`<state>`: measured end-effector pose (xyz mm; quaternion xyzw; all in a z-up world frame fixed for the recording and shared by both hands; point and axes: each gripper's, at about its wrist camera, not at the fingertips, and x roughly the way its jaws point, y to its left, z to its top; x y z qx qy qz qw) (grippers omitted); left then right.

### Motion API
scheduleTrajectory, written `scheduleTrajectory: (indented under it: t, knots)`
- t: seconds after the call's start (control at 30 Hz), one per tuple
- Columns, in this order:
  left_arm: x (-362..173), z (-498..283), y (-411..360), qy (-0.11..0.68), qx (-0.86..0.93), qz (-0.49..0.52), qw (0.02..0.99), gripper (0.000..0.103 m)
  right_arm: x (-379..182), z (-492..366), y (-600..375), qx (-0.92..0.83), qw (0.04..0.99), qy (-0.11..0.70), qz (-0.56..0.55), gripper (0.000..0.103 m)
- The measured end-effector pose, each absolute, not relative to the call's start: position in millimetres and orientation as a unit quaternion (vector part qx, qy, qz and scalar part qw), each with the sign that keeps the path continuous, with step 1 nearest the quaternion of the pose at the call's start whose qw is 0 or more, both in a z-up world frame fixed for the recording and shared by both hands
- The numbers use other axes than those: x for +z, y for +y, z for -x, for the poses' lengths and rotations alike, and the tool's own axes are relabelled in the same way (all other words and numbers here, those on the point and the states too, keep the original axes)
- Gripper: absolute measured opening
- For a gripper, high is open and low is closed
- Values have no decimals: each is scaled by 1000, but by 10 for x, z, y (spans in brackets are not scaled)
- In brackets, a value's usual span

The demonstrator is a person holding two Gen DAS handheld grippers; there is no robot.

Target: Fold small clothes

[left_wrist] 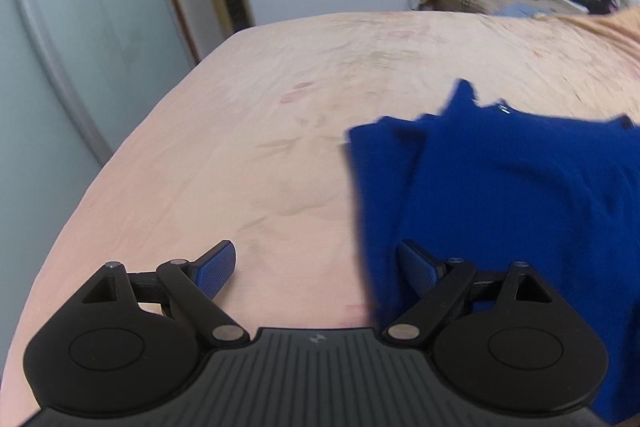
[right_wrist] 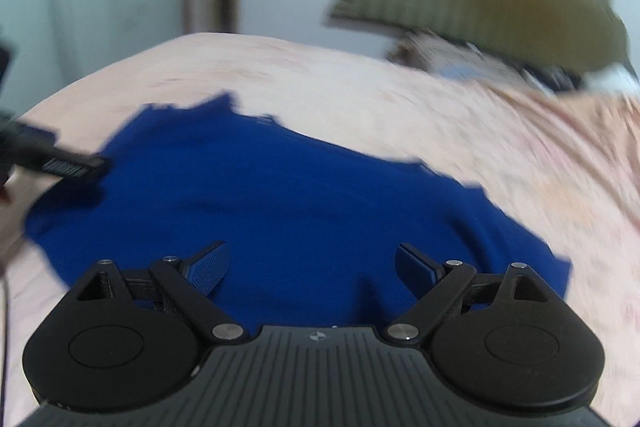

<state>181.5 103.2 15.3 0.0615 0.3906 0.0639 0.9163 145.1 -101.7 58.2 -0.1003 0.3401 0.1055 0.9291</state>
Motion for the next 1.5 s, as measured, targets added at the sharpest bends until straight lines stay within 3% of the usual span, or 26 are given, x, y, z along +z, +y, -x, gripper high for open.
scheduleTrajectory:
  t: [0.47, 0.7, 0.93, 1.1, 1.17, 1.23, 1.3, 1.33, 1.37, 1.4, 1.47, 1.5]
  knots:
    - [54, -2345, 1519, 459, -68, 123, 877, 90, 200, -928, 302, 209, 882, 273, 322, 95]
    - [-10, -2582, 1500, 458, -123, 170, 864, 101, 100, -1054, 534, 174, 894, 244, 333, 97]
    - [-97, -2778, 1514, 456, -187, 250, 834, 101, 52, -1240, 623, 162, 903, 230, 325, 97]
    - [-107, -2954, 1392, 457, -202, 253, 829, 101, 11, -1274, 707, 162, 902, 211, 339, 97]
    - [-105, -3004, 1309, 456, -204, 243, 832, 101, -5, -1289, 740, 163, 903, 206, 341, 95]
    - [-104, -3048, 1225, 454, -204, 232, 836, 100, -11, -1329, 749, 170, 904, 207, 334, 84]
    - [-95, -3073, 1136, 452, -199, 211, 844, 88, -3, -1358, 759, 182, 903, 217, 323, 63]
    - [-80, -3083, 1075, 453, -188, 189, 850, 63, -12, -1374, 768, 186, 901, 224, 321, 44]
    - [-69, -3091, 1031, 458, -176, 168, 855, 37, -20, -1374, 775, 186, 900, 227, 322, 34]
    - [-72, -3103, 1016, 464, -165, 157, 856, 31, -25, -1352, 784, 189, 899, 226, 324, 34]
    - [-71, -3125, 1020, 473, -156, 162, 852, 13, -14, -1322, 785, 197, 897, 226, 324, 22]
    - [-74, -3126, 1026, 478, -154, 171, 848, 13, -5, -1313, 779, 200, 898, 228, 320, 20]
